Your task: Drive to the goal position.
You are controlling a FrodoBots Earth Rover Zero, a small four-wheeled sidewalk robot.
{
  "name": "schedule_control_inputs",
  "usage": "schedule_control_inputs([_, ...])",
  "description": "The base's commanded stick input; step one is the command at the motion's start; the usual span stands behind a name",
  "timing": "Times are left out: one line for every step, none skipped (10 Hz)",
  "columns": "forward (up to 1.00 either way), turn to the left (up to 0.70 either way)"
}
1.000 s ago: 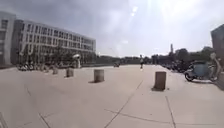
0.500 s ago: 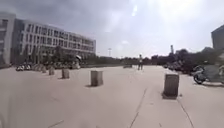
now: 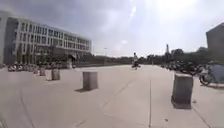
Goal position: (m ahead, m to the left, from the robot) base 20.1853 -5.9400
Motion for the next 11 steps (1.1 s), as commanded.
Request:
schedule_control_inputs([1.00,-0.40])
schedule_control_inputs([1.00,-0.40])
schedule_control_inputs([1.00,-0.40])
schedule_control_inputs([1.00,-0.26])
schedule_control_inputs([1.00,0.00])
schedule_control_inputs([1.00,0.00])
schedule_control_inputs([1.00,0.00])
schedule_control_inputs([1.00,0.00])
schedule_control_inputs([1.00,0.00])
schedule_control_inputs([1.00,0.00])
schedule_control_inputs([1.00,0.00])
